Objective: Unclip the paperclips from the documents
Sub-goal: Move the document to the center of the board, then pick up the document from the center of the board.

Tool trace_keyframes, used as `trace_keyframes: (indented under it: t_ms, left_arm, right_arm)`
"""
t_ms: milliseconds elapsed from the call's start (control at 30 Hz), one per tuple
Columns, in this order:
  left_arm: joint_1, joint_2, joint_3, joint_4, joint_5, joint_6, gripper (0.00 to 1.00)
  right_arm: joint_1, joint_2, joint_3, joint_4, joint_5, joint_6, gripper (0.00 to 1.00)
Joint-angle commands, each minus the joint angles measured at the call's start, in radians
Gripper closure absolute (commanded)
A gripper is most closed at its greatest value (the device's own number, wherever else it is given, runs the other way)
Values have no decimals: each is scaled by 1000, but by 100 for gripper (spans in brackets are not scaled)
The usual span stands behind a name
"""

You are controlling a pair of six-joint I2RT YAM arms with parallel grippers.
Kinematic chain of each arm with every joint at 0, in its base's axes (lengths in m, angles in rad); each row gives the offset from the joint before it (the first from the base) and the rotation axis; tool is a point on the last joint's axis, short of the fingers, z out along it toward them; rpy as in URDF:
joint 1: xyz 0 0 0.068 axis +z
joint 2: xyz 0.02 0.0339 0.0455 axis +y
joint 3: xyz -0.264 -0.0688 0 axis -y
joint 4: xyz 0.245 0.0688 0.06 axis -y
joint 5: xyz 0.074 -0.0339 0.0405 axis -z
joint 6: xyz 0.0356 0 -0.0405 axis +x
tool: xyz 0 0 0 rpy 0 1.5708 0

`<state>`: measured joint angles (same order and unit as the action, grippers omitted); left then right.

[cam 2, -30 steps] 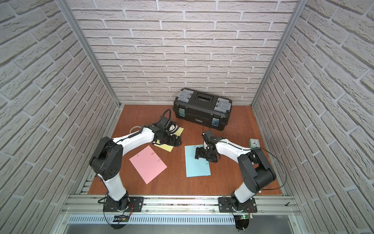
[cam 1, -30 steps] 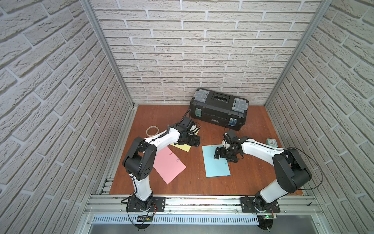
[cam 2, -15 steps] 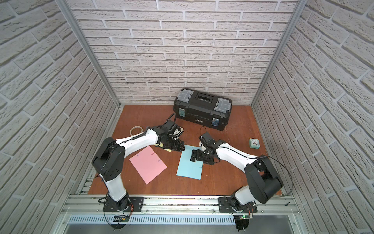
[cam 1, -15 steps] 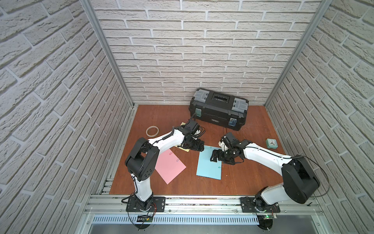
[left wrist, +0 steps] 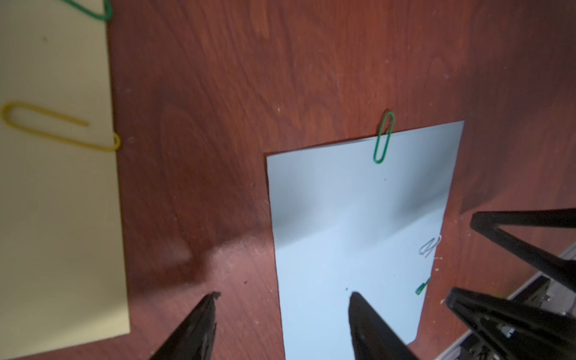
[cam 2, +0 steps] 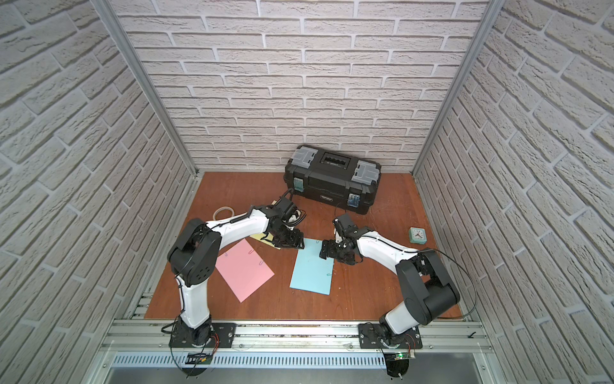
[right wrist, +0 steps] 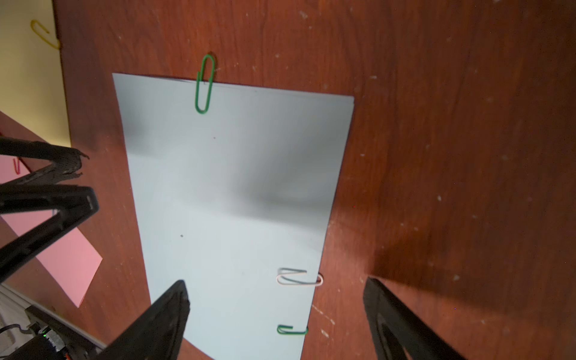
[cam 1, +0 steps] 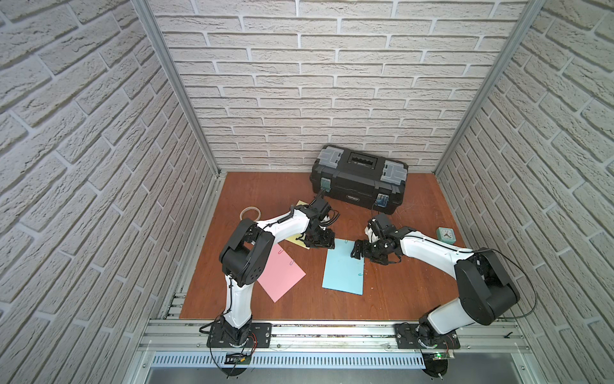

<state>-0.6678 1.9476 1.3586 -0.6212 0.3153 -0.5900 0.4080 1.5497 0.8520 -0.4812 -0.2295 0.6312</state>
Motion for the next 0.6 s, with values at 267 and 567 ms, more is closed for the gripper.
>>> trace_keyframes:
  t_ms: [267, 567]
  left_arm:
    - [4, 71, 50, -45, 64, -31, 43]
    - [0, 102, 83, -77, 84, -41, 47]
  right_arm:
    - [-9, 105, 17, 82, -30, -7, 18]
    - [-7, 105, -25, 91, -55, 4, 20]
